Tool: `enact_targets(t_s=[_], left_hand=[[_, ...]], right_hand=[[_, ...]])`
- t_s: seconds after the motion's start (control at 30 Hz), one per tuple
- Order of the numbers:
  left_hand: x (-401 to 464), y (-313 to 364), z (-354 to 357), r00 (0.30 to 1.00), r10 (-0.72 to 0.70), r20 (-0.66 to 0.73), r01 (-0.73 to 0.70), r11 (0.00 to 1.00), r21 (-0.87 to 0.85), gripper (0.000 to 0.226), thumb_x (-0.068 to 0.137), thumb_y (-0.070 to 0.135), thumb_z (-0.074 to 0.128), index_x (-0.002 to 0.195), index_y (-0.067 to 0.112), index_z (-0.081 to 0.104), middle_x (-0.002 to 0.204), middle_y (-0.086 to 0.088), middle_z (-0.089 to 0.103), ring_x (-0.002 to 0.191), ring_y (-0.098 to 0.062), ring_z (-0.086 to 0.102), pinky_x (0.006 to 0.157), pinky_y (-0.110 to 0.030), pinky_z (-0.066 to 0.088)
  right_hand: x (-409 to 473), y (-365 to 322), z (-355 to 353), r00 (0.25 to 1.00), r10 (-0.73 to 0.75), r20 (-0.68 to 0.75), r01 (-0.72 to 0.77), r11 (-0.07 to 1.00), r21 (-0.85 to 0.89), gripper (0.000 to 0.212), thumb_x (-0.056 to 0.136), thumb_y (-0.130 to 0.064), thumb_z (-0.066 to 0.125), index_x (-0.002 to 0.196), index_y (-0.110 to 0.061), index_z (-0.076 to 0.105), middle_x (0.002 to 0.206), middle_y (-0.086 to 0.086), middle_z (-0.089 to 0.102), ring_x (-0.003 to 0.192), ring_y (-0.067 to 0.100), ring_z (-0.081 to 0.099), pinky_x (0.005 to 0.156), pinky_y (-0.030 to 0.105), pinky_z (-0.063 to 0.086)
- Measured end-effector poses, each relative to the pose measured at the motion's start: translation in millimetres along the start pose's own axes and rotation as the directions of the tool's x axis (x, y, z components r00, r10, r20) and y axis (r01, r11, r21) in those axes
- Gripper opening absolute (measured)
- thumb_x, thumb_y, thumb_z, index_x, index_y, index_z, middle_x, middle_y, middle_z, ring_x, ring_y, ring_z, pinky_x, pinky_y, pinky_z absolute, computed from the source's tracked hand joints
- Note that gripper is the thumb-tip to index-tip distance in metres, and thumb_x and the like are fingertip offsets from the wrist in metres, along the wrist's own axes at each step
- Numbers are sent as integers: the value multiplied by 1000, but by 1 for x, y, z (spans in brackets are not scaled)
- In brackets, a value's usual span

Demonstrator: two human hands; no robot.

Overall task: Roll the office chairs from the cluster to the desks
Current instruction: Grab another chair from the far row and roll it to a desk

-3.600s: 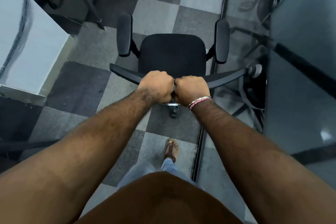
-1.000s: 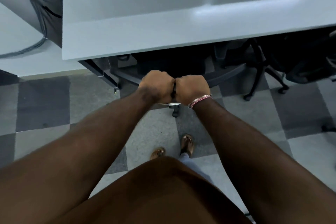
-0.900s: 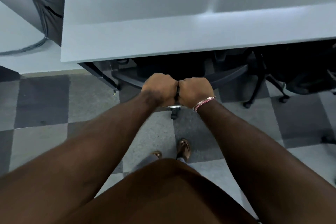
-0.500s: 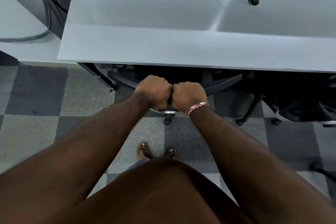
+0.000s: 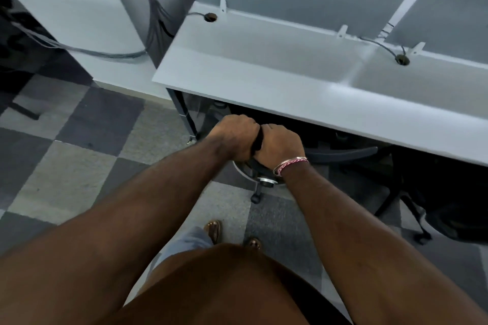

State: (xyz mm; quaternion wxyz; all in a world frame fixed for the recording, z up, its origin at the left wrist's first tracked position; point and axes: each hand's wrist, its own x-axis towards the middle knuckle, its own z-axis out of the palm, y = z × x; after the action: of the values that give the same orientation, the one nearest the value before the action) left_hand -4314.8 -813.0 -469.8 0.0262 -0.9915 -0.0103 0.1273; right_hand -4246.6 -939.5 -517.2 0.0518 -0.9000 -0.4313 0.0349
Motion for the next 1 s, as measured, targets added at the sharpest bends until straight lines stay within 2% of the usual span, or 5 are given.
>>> enact_targets(t_s=[0.2, 0.3, 0.53, 0.8, 1.0], left_hand=[[-69, -74, -15, 976, -214, -51, 208, 972, -109, 38, 83, 42, 65, 114, 20, 64, 112, -1, 68, 103, -26, 68, 82, -40, 57], [-103, -120, -10, 951, -302, -64, 291, 946, -145, 38, 86, 44, 64, 116, 21, 63, 112, -1, 69, 102, -26, 69, 81, -38, 56], [-219, -270, 25, 842, -537, -48, 511, 824, -244, 38, 88, 42, 64, 121, 23, 65, 116, 0, 71, 106, -25, 69, 84, -41, 58], [-378, -445, 55, 648, -760, -42, 725, 634, -269, 37, 85, 42, 63, 118, 26, 61, 116, 3, 70, 104, -24, 68, 82, -42, 59], [-484, -545, 80, 419, -908, -24, 870, 409, -275, 37, 89, 41, 62, 122, 24, 64, 121, 1, 70, 110, -25, 67, 86, -41, 58]], right_hand=[[48, -86, -24, 987, -158, -12, 158, 987, 10, 46, 74, -54, 65, 105, -20, 63, 103, 2, 68, 95, 28, 64, 73, 35, 49], [72, -142, -32, 973, -230, -1, 229, 973, -11, 48, 76, -53, 66, 109, -19, 63, 106, 3, 68, 98, 29, 64, 75, 37, 51], [143, -333, -24, 910, -415, 17, 415, 910, -25, 47, 77, -51, 65, 111, -19, 62, 107, 3, 68, 98, 27, 64, 76, 35, 51], [206, -575, -20, 781, -625, 1, 625, 780, -30, 47, 83, -54, 59, 113, -18, 62, 110, 2, 68, 100, 25, 63, 77, 34, 48], [247, -742, -6, 612, -791, -18, 790, 612, -44, 41, 85, -47, 59, 111, -16, 61, 107, 5, 68, 100, 25, 63, 81, 35, 49]])
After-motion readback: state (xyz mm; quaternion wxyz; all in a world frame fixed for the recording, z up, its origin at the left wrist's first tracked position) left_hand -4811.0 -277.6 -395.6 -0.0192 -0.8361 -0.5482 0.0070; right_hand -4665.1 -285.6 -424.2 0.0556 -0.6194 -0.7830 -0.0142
